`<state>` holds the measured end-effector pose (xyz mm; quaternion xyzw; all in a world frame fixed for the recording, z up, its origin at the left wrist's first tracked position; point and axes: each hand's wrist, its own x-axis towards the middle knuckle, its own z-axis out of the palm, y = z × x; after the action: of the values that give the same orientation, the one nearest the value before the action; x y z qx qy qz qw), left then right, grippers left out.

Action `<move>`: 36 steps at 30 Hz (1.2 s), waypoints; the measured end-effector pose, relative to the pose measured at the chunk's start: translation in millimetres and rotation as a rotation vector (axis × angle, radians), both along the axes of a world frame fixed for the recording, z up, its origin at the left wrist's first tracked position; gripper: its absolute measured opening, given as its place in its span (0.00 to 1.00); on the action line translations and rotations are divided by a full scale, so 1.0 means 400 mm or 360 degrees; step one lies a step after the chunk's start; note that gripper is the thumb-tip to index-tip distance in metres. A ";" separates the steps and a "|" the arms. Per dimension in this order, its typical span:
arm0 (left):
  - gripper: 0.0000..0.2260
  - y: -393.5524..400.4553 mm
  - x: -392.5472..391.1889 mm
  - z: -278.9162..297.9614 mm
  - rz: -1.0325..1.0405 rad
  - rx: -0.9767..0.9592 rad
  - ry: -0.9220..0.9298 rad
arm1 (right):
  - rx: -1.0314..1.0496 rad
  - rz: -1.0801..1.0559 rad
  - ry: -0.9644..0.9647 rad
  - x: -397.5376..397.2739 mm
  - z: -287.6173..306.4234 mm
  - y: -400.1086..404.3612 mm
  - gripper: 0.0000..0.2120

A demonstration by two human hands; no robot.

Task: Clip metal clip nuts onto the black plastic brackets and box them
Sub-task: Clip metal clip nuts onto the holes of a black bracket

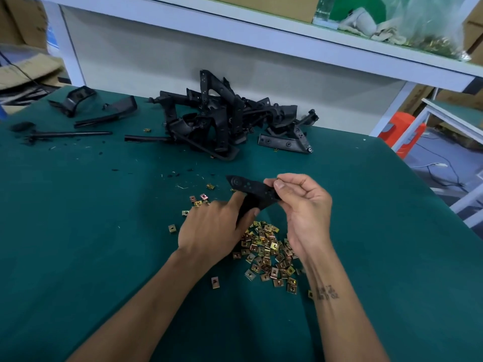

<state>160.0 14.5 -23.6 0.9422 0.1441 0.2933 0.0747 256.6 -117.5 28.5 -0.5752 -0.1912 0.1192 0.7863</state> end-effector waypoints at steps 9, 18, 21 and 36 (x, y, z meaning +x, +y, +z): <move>0.27 -0.005 0.000 -0.003 0.0034 0.0033 0.0070 | -0.0035 0.0027 0.0030 0.000 -0.002 0.006 0.05; 0.24 -0.010 -0.002 0.000 0.0133 -0.0022 0.0122 | 0.0042 -0.0100 0.0049 -0.024 -0.023 0.035 0.02; 0.24 -0.014 -0.004 0.002 0.0145 0.0002 0.0138 | 0.0073 -0.0101 0.0047 -0.027 -0.027 0.038 0.02; 0.28 -0.014 -0.004 0.012 0.0141 0.0050 0.0182 | -0.0006 -0.0055 -0.0372 -0.014 -0.042 0.023 0.04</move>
<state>158.5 8.7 -18.7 0.9511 0.1850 0.2442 0.0386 250.9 -108.1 11.8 -0.5897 -0.2714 0.0383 0.7597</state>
